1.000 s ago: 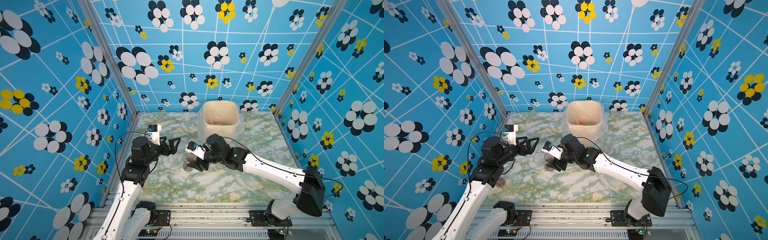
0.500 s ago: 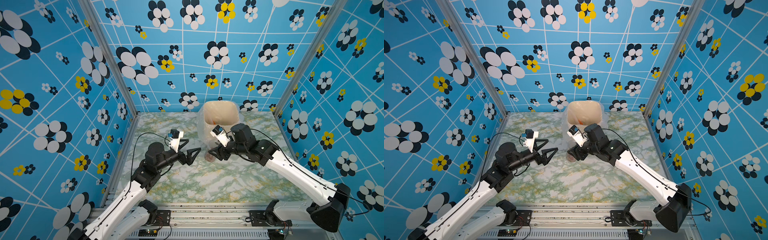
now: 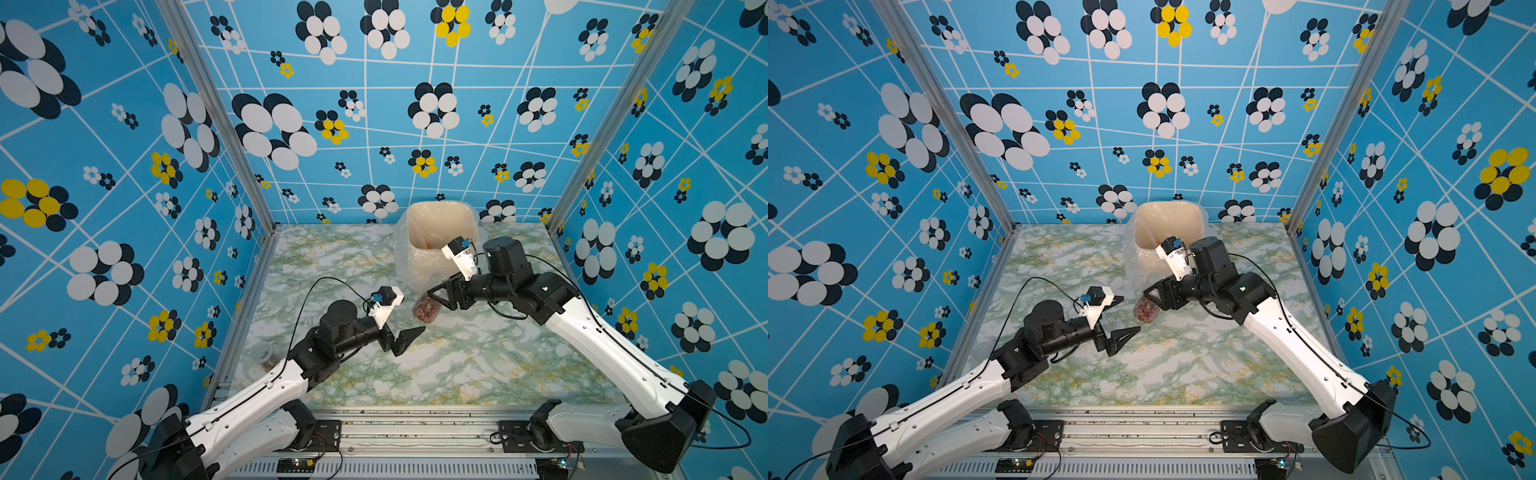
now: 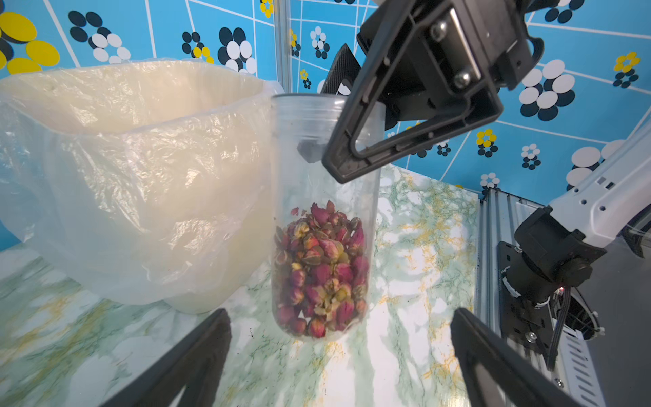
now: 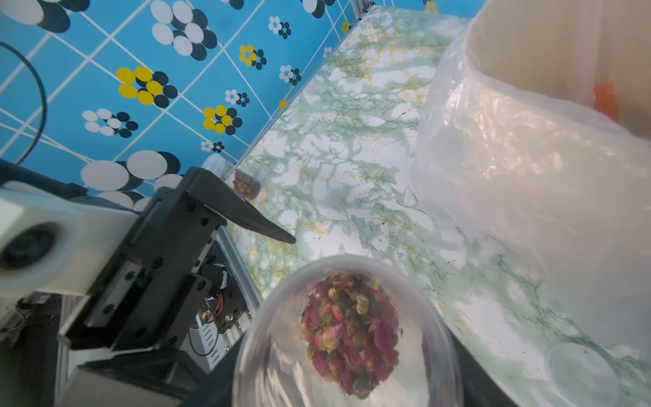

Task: Empty the moldy dried flower tea in the jars
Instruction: Pick up the jar from the center of the board.

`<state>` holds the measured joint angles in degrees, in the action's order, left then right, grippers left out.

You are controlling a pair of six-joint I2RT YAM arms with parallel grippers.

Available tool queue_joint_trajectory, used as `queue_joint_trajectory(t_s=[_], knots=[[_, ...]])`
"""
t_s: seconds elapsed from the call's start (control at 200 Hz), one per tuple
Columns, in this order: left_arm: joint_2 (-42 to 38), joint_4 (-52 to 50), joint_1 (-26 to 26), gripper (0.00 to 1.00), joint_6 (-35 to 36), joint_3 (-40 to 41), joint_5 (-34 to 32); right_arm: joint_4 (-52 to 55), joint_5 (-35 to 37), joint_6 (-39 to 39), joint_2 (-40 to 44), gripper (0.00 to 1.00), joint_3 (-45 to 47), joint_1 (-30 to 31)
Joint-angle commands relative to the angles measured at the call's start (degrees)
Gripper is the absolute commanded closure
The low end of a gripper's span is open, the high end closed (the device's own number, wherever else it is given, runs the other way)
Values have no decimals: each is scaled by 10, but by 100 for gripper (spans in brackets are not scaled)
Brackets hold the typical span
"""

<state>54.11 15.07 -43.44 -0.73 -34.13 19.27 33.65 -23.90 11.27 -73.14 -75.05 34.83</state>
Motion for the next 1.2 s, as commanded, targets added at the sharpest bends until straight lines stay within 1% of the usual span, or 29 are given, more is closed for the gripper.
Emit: queue_joint_trajectory(t_s=[0.0,0.16,0.575,0.735,1.049,1.114,1.194], knots=[[15,3,-11,1,42,-12,-44,-42,-36,59,6,85,2,-1],[34,20,-14,1,45,-14,-63,-60,-49,82,11,86,16,-1],[90,-8,-21,0,64,-63,-60,-80,-58,109,-7,88,28,0],[105,2,-22,11,64,-72,-59,-84,-64,113,-13,88,29,-1],[132,40,-23,17,70,-70,-50,-101,-71,127,-20,88,39,0],[133,44,-23,21,72,-68,-53,-102,-73,127,-21,88,40,0],[133,45,-23,28,75,-68,-56,-101,-73,126,-23,88,40,0]])
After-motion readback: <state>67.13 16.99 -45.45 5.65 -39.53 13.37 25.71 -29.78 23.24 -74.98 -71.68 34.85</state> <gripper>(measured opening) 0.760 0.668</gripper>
